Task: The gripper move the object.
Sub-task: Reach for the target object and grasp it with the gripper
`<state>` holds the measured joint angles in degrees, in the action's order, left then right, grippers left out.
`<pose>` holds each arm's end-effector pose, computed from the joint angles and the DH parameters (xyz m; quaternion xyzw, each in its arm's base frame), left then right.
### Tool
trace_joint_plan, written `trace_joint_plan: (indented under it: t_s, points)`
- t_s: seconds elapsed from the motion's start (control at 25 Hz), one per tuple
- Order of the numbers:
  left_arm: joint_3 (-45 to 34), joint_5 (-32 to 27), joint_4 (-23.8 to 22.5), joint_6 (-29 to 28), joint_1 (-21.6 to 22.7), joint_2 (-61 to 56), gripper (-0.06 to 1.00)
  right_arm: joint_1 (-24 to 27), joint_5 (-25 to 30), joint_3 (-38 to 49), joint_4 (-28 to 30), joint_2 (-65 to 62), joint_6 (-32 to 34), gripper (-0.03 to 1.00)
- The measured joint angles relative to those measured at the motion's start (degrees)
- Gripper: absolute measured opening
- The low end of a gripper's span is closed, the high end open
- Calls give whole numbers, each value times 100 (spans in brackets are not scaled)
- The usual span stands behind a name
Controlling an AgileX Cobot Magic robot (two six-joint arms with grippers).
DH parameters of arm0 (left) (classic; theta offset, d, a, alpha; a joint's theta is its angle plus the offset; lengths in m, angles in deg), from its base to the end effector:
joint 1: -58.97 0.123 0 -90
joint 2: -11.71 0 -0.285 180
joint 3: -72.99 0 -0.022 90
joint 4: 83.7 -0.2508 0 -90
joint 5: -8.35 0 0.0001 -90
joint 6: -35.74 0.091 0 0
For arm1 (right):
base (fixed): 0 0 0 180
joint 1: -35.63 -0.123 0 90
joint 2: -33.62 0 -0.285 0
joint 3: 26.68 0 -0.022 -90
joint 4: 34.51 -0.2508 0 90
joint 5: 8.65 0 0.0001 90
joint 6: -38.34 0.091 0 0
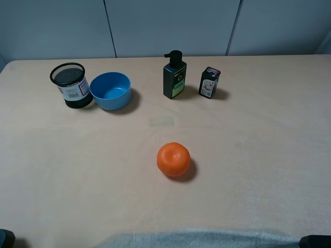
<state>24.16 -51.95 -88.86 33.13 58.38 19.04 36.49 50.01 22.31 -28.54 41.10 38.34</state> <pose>-0.0053 0.0072 0.2769 -0.0166 0.8491 0.0303 0.5270 -0.0037 -0.0080 0.2786 0.0073 0.8428 -0.0561 0.5352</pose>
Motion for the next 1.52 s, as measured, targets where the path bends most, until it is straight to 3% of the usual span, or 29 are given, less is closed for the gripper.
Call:
trace_joint_plan:
  t_s: [1.52]
  points:
    - [0,0,0,0,0,0,79,0,0,0,0,0,0,69]
